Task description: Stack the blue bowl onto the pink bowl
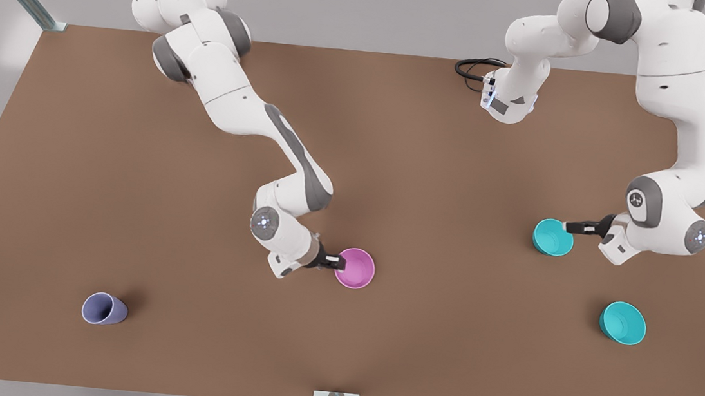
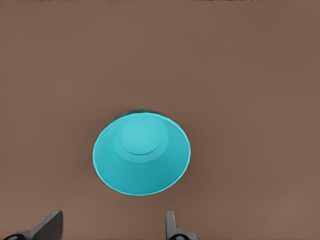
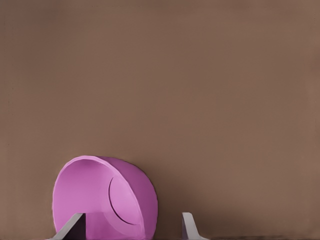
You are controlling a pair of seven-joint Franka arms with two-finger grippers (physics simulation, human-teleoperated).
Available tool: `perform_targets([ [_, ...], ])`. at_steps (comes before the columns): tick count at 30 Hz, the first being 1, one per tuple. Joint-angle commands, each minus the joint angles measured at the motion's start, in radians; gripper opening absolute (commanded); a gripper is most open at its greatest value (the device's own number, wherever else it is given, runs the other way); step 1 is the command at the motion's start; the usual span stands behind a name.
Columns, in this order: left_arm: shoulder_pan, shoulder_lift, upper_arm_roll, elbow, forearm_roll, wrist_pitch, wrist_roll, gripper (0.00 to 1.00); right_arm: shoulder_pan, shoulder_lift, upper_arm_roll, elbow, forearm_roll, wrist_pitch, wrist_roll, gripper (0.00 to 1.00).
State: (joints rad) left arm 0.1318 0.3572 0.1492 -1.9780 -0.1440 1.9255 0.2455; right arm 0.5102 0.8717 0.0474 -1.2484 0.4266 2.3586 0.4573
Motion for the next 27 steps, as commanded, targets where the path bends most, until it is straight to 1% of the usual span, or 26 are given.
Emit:
perform_targets([
  [1,0.002,0.025,0.007,-0.010,-0.012,0.239,0.437,1.00,-0.080,-0.103,-0.006,-0.011,0.027,-0.198,0.167,1.00],
  [2,0.002,0.037,0.016,-0.024,-0.014,0.248,0.436,1.00,-0.186,-0.146,-0.006,-0.002,0.026,-0.398,0.083,1.00],
  [4,-0.003,0.052,0.016,-0.054,-0.014,0.296,0.436,1.00,-0.445,-0.163,-0.007,0.010,0.024,-0.735,-0.097,1.00],
  [5,-0.003,0.077,0.018,-0.054,-0.022,0.342,0.436,1.00,-0.532,-0.166,-0.009,0.038,-0.043,-0.866,-0.126,1.00],
  [6,-0.003,0.089,0.016,-0.056,-0.040,0.343,0.436,1.00,-0.624,-0.192,-0.004,0.136,-0.187,-1.033,-0.161,1.00],
  [7,-0.001,0.103,0.016,-0.062,-0.043,0.343,0.436,1.00,-0.650,-0.232,-0.008,0.231,-0.288,-1.154,-0.201,1.00],
  [8,-0.003,0.114,0.016,-0.065,-0.043,0.343,0.436,1.00,-0.654,-0.316,-0.006,0.242,-0.324,-1.188,-0.244,1.00],
  [9,-0.003,0.117,0.016,-0.068,-0.043,0.343,0.436,1.00,-0.616,-0.401,-0.009,0.228,-0.321,-1.217,-0.233,1.00],
  [10,-0.003,0.123,0.016,-0.068,-0.045,0.345,0.434,1.00,-0.592,-0.425,0.000,0.233,-0.310,-1.265,-0.233,1.00],
  [11,-0.003,0.123,0.016,-0.068,-0.055,0.343,0.434,1.00,-0.546,-0.465,-0.010,0.228,-0.310,-1.285,-0.232,1.00],
  [12,-0.004,0.132,0.016,-0.068,-0.055,0.343,0.434,0.78,-0.542,-0.542,-0.011,0.124,-0.304,-1.253,-0.239,1.00],
  [13,-0.006,0.132,0.016,-0.068,-0.057,0.342,0.433,0.45,-0.544,-0.641,-0.012,-0.035,-0.310,-1.077,-0.270,1.00],
  [14,-0.006,0.132,0.016,-0.068,-0.057,0.339,0.433,0.34,-0.544,-0.714,-0.012,-0.156,-0.304,-0.969,-0.335,1.00],
  [15,-0.006,0.132,0.016,-0.068,-0.058,0.337,0.433,0.24,-0.538,-0.721,-0.014,-0.181,-0.324,-0.944,-0.350,1.00],
  [16,-0.006,0.132,0.016,-0.068,-0.057,0.336,0.431,0.21,-0.539,-0.700,-0.012,-0.178,-0.322,-0.946,-0.353,1.00],
  [18,-0.006,0.129,0.016,-0.068,-0.057,0.334,0.428,0.21,-0.538,-0.695,-0.011,-0.177,-0.350,-0.944,-0.353,1.00],
  [20,-0.006,0.126,0.015,-0.068,-0.138,0.334,0.420,0.21,-0.532,-0.662,-0.006,-0.138,-0.379,-0.940,-0.379,1.00],
  [21,-0.009,0.120,0.015,-0.067,-0.137,0.334,0.420,0.21,-0.538,-0.634,-0.006,-0.103,-0.431,-0.940,-0.469,1.00],
  [22,-0.020,0.112,0.015,-0.067,-0.137,0.334,0.400,0.21,-0.529,-0.605,-0.004,-0.040,-0.439,-0.946,-0.497,1.00],
  [25,-0.155,-0.024,0.015,-0.064,-0.129,0.185,0.111,0.21,-0.516,-0.605,-0.006,-0.031,-0.476,-0.953,-0.502,1.00],
  [26,-0.214,-0.058,0.015,-0.061,-0.129,0.168,0.003,0.21,-0.518,-0.603,-0.008,-0.029,-0.476,-0.953,-0.502,1.00],
  [27,-0.300,-0.064,0.015,-0.055,-0.121,0.168,-0.132,0.21,-0.522,-0.600,-0.012,-0.029,-0.477,-0.953,-0.503,1.00],
])
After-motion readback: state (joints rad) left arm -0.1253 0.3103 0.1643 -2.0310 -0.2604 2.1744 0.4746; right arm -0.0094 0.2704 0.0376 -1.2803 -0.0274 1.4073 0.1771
